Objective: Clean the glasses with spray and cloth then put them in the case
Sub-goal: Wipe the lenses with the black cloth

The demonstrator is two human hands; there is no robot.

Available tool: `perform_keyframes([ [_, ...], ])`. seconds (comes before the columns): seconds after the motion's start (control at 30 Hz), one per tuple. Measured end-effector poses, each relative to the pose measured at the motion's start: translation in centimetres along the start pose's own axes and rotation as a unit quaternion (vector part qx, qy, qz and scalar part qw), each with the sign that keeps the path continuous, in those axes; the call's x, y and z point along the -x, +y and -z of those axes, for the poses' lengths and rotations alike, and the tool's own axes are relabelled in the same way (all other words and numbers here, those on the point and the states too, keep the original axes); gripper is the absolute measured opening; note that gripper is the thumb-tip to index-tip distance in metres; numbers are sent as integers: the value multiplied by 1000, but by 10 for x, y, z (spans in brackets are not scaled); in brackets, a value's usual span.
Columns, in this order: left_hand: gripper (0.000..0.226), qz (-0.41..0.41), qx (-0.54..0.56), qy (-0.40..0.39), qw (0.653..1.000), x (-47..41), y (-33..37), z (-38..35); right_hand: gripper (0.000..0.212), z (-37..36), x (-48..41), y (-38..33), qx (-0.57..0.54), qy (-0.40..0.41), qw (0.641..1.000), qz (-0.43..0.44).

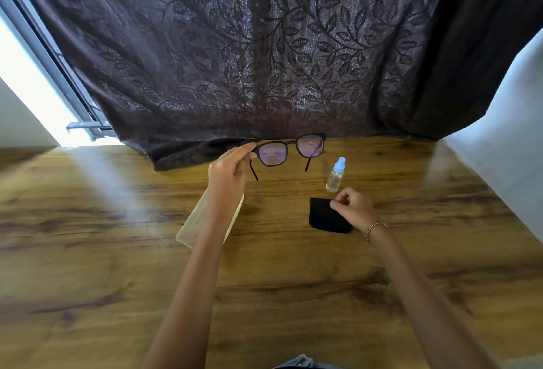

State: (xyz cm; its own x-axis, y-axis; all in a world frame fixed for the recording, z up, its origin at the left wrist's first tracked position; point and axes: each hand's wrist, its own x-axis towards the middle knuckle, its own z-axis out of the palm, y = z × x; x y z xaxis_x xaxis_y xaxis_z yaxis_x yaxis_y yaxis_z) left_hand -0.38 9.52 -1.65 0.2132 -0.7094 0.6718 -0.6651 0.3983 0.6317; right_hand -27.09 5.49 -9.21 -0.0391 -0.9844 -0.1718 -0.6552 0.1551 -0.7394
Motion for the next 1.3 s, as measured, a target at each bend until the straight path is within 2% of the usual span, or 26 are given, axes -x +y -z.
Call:
perform_keyframes([
  [0.07, 29, 1, 2, 0, 1000, 1, 2, 1, 22, 2, 6, -12, -119, -44, 992, -26],
  [0.13, 28, -3, 0, 1, 1000, 2, 4, 2, 33, 4, 16, -25, -220, -107, 968, -52],
  [0.2, 27, -8, -4, -1, 1000, 4, 6, 3, 28, 6, 27, -37, -273, -131, 952, -53],
  [0.33, 27, -7, -12, -7, 1000, 8, 7, 7, 15, 16, 57, -69, -368, -79, 926, 30],
  [0.4, 25, -5, -19, -11, 1000, 10, 8, 8, 14, 19, 71, -87, -403, -8, 911, 87],
  [0.43, 23, -6, -23, -13, 1000, 11, 8, 8, 14, 18, 77, -96, -410, 54, 903, 115],
  [0.47, 22, -7, -27, -16, 999, 12, 9, 8, 13, 18, 83, -105, -398, 127, 897, 146],
  [0.53, 22, -1, -30, -20, 999, 14, 10, 7, 9, 15, 91, -122, -309, 255, 885, 237],
  [0.57, 23, 2, -29, -22, 999, 14, 10, 6, 8, 12, 93, -127, -245, 296, 877, 289],
  [0.63, 23, 3, -30, -27, 999, 14, 11, 5, 7, 4, 92, -134, -128, 327, 858, 375],
  [0.73, 24, -5, -34, -30, 999, 14, 13, 5, 9, -13, 86, -133, 7, 299, 841, 451],
  [0.87, 24, 4, -26, -22, 999, 13, 12, 6, 22, -27, 79, -120, 103, 244, 844, 467],
  [0.97, 24, 7, -32, -17, 999, 13, 12, 5, 31, -32, 79, -111, 123, 206, 856, 459],
  [1.1, 26, -17, -35, -39, 998, 15, 16, 1, 42, -37, 79, -113, 170, 169, 845, 478],
  [1.17, 27, -16, -38, -48, 998, 14, 18, -1, 45, -36, 74, -118, 174, 179, 847, 469],
  [1.3, 25, 18, -43, -10, 999, 12, 15, 1, 36, -33, 69, -117, 135, 227, 866, 424],
])
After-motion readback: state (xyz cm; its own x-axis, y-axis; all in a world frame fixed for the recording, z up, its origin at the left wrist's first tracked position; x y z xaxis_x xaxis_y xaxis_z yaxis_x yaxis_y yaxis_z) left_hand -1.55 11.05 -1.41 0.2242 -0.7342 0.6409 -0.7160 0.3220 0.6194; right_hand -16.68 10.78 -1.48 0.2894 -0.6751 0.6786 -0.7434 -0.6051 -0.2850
